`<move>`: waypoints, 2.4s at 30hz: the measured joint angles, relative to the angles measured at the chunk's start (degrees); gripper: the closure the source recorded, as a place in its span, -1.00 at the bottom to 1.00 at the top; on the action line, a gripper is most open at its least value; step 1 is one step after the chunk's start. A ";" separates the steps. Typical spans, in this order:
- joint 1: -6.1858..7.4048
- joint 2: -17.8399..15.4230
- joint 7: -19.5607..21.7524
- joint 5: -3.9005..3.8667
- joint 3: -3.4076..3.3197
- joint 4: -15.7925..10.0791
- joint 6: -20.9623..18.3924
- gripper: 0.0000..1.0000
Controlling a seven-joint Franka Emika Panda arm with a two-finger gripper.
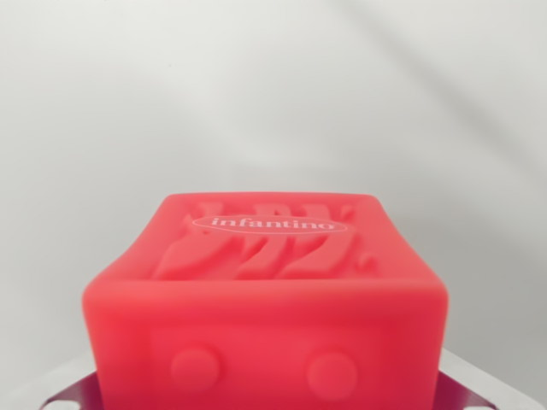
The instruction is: Destack cube
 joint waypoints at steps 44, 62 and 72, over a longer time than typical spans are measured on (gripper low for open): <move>-4.21 10.04 -2.18 2.76 4.88 2.50 7.74 -1.00; -4.24 10.04 -2.18 2.76 4.89 2.55 7.76 -1.00; -4.24 10.04 -2.18 2.76 4.90 2.56 7.76 -1.00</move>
